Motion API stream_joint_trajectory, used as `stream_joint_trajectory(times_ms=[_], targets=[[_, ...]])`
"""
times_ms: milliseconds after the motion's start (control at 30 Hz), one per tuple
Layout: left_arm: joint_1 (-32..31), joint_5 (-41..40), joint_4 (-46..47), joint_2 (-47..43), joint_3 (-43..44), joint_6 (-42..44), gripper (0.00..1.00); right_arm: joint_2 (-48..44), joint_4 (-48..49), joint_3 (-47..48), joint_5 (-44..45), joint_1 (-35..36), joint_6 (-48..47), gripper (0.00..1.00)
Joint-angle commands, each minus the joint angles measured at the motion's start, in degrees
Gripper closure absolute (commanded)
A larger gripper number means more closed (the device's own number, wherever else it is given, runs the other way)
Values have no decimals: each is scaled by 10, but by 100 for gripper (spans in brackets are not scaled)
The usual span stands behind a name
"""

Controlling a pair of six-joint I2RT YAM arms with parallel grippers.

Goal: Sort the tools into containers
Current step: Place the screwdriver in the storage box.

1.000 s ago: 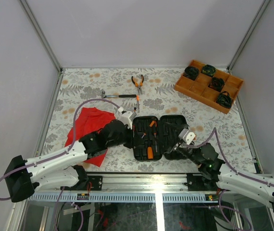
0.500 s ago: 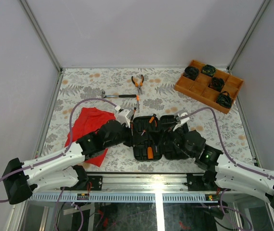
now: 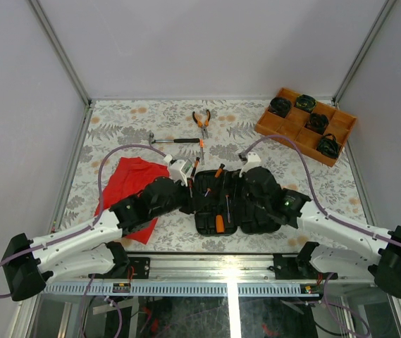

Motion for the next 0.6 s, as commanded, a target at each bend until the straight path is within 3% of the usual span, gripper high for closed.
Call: stream_joint_trajectory(times_ms=[0, 67, 167, 467, 567], targets=[[4, -13, 31, -18, -5, -12, 100, 2, 17, -10, -150, -110, 112, 5], [4, -16, 32, -21, -8, -14, 100, -4, 71, -40, -214, -150, 143, 2], [4, -15, 32, -21, -11, -13, 100, -22, 114, -59, -224, -163, 156, 1], [4, -11, 46, -15, -10, -20, 100, -105, 126, -94, -138, -167, 139, 0], [3, -7, 60, -14, -16, -21, 100, -129, 118, -88, -102, -167, 145, 5]])
